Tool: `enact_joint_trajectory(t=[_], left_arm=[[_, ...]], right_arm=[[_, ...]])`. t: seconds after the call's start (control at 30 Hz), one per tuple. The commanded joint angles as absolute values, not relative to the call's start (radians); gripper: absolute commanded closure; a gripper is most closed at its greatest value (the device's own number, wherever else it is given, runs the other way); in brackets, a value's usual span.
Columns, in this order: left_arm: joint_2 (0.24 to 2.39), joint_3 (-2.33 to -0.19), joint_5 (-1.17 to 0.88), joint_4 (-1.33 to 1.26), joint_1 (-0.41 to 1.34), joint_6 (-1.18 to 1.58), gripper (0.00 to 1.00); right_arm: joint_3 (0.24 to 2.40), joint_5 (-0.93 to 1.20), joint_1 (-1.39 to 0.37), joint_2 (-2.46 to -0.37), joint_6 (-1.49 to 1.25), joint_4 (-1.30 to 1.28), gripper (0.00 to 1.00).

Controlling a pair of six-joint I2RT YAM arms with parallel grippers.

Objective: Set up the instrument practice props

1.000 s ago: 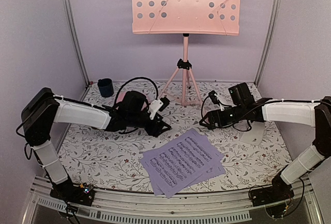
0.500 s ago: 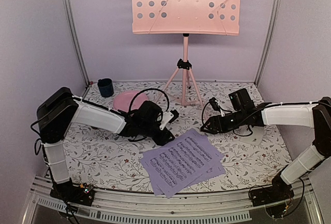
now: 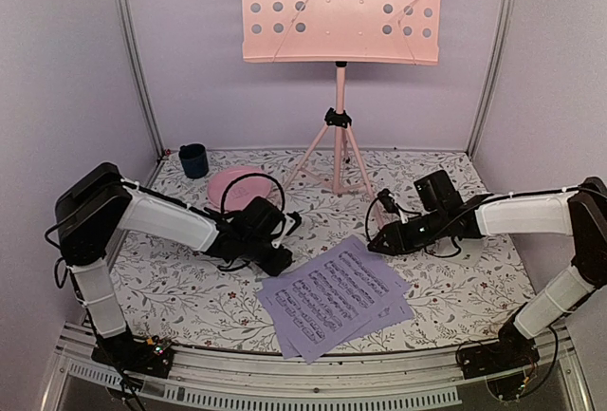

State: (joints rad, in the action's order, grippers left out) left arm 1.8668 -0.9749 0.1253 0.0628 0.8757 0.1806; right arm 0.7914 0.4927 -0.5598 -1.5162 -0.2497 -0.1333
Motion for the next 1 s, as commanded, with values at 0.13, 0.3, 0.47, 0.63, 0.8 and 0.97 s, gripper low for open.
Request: enact_joint_trajectory(t=[0.13,0.3,0.47,0.63,0.8,0.97], left_arm=[[1.868,-1.053,0.016,0.025,0.942,0.113,0.47],[1.861,-1.029,-0.164,-0.037,0.884,0.154,0.47],[1.820,-0.969,-0.362,-0.109,0.808,0.214,0.47],[1.788,-0.902,-0.504,-0.180,0.738,0.283,0.47],[1.787,-0.858,-0.535,-0.199,0.691,0.325,0.49],[1.811,-0.840,-0.549,-0.207,0.672,0.343,0.50]], right_arm=[[0.683,0.503,-0.613,-1.544,-0.320,-0.130,0.71],[0.693,0.477,-0.613,-1.625,-0.307,-0.111,0.79],[0.754,0.444,-0.612,-1.717,-0.255,-0.109,0.87],[0.807,0.429,-0.614,-1.784,-0.201,-0.115,0.89],[0.840,0.389,-0.621,-1.817,-0.138,-0.145,0.90],[0.860,0.359,-0.624,-1.838,-0.106,-0.149,0.92]])
